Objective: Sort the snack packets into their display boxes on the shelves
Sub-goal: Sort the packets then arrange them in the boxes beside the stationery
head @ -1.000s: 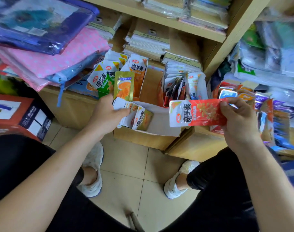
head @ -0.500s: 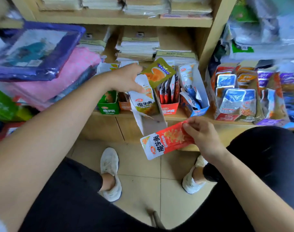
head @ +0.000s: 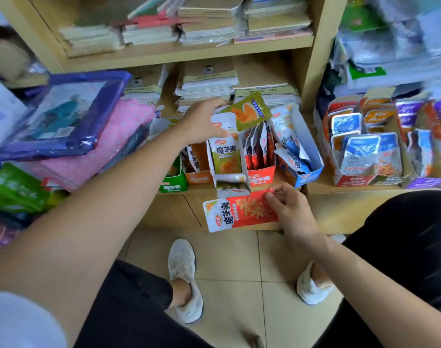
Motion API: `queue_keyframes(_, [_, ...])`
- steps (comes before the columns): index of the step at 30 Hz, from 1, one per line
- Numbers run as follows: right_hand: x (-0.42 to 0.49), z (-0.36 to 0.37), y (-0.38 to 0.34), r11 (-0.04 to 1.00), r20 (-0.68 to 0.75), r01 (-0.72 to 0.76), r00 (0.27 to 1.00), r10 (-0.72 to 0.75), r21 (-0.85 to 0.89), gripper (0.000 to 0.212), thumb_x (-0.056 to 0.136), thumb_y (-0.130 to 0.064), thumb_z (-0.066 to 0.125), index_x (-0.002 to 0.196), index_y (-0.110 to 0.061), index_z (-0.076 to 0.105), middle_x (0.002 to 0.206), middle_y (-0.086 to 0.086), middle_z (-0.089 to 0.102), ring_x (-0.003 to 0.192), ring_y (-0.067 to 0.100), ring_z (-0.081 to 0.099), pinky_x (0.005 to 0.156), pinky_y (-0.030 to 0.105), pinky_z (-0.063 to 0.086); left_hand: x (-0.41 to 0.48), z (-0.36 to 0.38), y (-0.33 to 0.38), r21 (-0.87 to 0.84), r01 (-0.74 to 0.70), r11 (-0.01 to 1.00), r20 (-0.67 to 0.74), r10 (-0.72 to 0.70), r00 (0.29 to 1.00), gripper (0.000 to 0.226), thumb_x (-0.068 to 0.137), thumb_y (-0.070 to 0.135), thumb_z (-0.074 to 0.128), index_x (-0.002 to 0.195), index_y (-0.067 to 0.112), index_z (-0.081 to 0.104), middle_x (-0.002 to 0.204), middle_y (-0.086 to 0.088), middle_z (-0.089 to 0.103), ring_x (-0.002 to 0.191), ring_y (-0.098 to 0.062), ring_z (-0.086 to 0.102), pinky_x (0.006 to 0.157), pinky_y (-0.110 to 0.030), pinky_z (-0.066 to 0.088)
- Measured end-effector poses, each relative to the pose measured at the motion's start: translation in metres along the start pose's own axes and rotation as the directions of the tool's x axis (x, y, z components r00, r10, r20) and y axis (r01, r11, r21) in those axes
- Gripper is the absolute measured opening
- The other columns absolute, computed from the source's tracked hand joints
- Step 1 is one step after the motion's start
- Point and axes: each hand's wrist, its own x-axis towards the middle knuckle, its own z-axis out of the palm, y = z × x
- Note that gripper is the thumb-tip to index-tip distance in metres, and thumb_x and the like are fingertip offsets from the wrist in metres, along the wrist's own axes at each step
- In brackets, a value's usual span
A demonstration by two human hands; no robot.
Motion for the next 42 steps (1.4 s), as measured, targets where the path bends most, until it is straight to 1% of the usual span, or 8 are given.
queue_keyframes(5, [-0.005, 0.001, 0.012, 0.994, 0.023, -0.074, 0.997, 0.072, 0.085, 0.011, 0.1, -0.009, 0.057, 0.089, -0.01, 0.058, 0.077, 0.003, 0.071, 0.069, 0.009, 0.064, 0.065, 0.027, 0.054, -0.016, -0.004, -0.013, -0.193, -0.065, 0.979, -0.12, 0.042, 0.992, 0.045, 0.075, 0.021, 0.089, 0.112, 0.015, 0.064, 0.095, 0.005, 0.06, 0.08, 0.005, 0.055, 0.073, -0.014, 0.043])
queue_keyframes(10, [-0.009, 0.002, 0.012, 0.984, 0.01, -0.075, 0.997, 0.075, 0.162, 0.012, 0.101, -0.01, 0.057, 0.089, -0.01, 0.059, 0.075, 0.0, 0.072, 0.07, 0.011, 0.067, 0.068, 0.032, 0.054, -0.05, -0.01, -0.008, -0.164, -0.097, 0.982, -0.166, 0.07, 0.984, 0.013, 0.088, 0.024, 0.077, 0.098, 0.028, 0.072, 0.09, 0.015, 0.072, 0.089, 0.007, 0.065, 0.08, -0.019, 0.045])
queue_keyframes(14, [-0.012, 0.001, 0.01, 0.982, 0.007, -0.064, 0.998, 0.064, 0.178, 0.013, 0.101, -0.014, 0.058, 0.088, -0.014, 0.06, 0.08, 0.007, 0.071, 0.076, 0.022, 0.064, 0.077, 0.046, 0.053, -0.073, 0.0, -0.007, 0.125, -0.091, 0.988, -0.147, 0.109, 0.983, 0.013, 0.091, 0.023, 0.069, 0.092, 0.032, 0.077, 0.075, 0.021, 0.068, 0.088, -0.005, 0.06, 0.077, -0.028, 0.046])
queue_keyframes(19, [-0.014, 0.003, 0.011, 0.98, 0.016, -0.06, 0.998, 0.058, 0.19, 0.011, 0.101, -0.012, 0.057, 0.09, -0.01, 0.058, 0.081, 0.012, 0.068, 0.077, 0.026, 0.063, 0.079, 0.057, 0.054, -0.081, 0.014, -0.004, 0.229, -0.142, 0.963, 0.076, 0.128, 0.989, 0.032, 0.089, 0.039, 0.059, 0.119, 0.037, 0.071, 0.097, 0.02, 0.069, 0.1, -0.015, 0.055, 0.085, -0.037, 0.045])
queue_keyframes(24, [-0.014, 0.0, 0.013, 0.98, 0.017, -0.061, 0.998, 0.059, 0.192, 0.01, 0.101, -0.014, 0.058, 0.091, -0.01, 0.058, 0.082, 0.011, 0.069, 0.077, 0.027, 0.065, 0.079, 0.06, 0.054, -0.085, 0.028, -0.002, 0.472, -0.238, 0.849, 0.053, 0.242, 0.969, 0.05, 0.092, 0.059, 0.057, 0.131, 0.03, 0.066, 0.14, 0.006, 0.051, 0.126, -0.023, 0.036, 0.104, -0.045, 0.036])
queue_keyframes(29, [-0.015, -0.006, 0.017, 0.989, -0.023, -0.049, 0.998, 0.053, 0.137, 0.011, 0.101, -0.014, 0.058, 0.091, -0.01, 0.058, 0.081, 0.011, 0.07, 0.076, 0.025, 0.065, 0.076, 0.051, 0.055, -0.086, 0.042, 0.004, 0.475, -0.189, 0.859, 0.302, 0.042, 0.952, 0.049, 0.103, 0.061, 0.027, 0.115, 0.032, 0.065, 0.108, 0.011, 0.057, 0.136, -0.02, 0.028, 0.104, -0.047, 0.018])
queue_keyframes(35, [-0.019, -0.02, 0.011, 0.989, -0.155, -0.057, 0.985, 0.077, 0.134, 0.008, 0.101, -0.012, 0.057, 0.093, -0.011, 0.058, 0.072, 0.002, 0.067, 0.068, 0.021, 0.062, 0.058, 0.037, 0.056, -0.098, 0.041, -0.003, 0.222, -0.27, 0.937, -0.15, 0.306, 0.94, 0.038, 0.088, 0.052, 0.053, 0.102, 0.024, 0.075, 0.099, 0.012, 0.072, 0.102, -0.015, 0.059, 0.087, -0.036, 0.039])
queue_keyframes(42, [-0.018, -0.054, -0.013, 0.997, -0.447, 0.009, 0.894, 0.025, 0.075, 0.018, 0.096, -0.01, 0.056, 0.081, -0.019, 0.061, 0.071, -0.001, 0.059, 0.064, 0.01, 0.054, 0.058, 0.026, 0.046, -0.144, 0.081, -0.005, 0.427, -0.394, 0.814, -0.022, 0.444, 0.896, 0.05, 0.082, 0.06, 0.069, 0.117, 0.025, 0.072, 0.108, 0.007, 0.069, 0.102, -0.019, 0.061, 0.088, -0.038, 0.042])
